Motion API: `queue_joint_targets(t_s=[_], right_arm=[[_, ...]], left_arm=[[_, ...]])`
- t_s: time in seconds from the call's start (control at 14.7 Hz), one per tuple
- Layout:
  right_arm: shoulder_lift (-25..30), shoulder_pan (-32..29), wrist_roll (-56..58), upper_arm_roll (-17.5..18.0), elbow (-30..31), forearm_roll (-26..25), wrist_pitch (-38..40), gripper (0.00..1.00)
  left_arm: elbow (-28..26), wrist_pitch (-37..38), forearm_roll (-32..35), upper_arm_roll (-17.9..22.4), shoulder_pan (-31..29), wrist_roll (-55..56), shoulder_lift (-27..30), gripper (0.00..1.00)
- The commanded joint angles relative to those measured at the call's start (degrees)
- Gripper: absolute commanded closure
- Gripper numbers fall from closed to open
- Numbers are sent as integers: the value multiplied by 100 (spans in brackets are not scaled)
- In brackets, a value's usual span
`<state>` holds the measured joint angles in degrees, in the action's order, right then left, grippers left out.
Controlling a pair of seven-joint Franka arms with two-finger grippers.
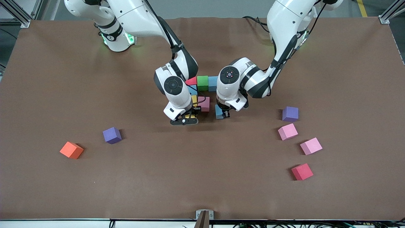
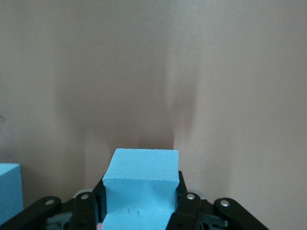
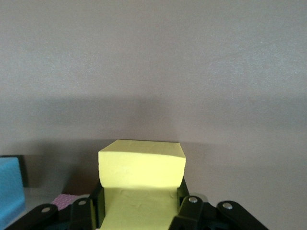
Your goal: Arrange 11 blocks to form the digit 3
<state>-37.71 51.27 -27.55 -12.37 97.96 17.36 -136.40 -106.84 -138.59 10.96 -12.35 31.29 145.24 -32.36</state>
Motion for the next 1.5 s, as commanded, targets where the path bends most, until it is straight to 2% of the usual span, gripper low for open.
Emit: queue_joint_targets(t_s=[0.0, 0.89, 0.95, 1.02, 1.09, 1.43], right_arm=[[202, 77, -31, -20, 250, 48, -80, 68], [193, 121, -31, -20, 250, 48, -89, 66], [193, 112, -31, -20, 250, 48, -62, 48], [193, 112, -40, -20, 250, 48, -45, 13], [202, 112, -49, -20, 241, 56, -27, 0], [220, 112, -330, -20, 214, 48, -1, 0]], left_arm=[[-171, -142, 108, 23, 88, 198, 116, 74], [-426, -142, 117, -214, 167, 172, 143, 74], [-417, -160, 117, -215, 167, 172, 134, 74], [-417, -160, 117, -215, 167, 172, 125, 74], [-408, -160, 117, -215, 167, 172, 116, 74], [-364, -257, 117, -215, 167, 145, 55, 73]])
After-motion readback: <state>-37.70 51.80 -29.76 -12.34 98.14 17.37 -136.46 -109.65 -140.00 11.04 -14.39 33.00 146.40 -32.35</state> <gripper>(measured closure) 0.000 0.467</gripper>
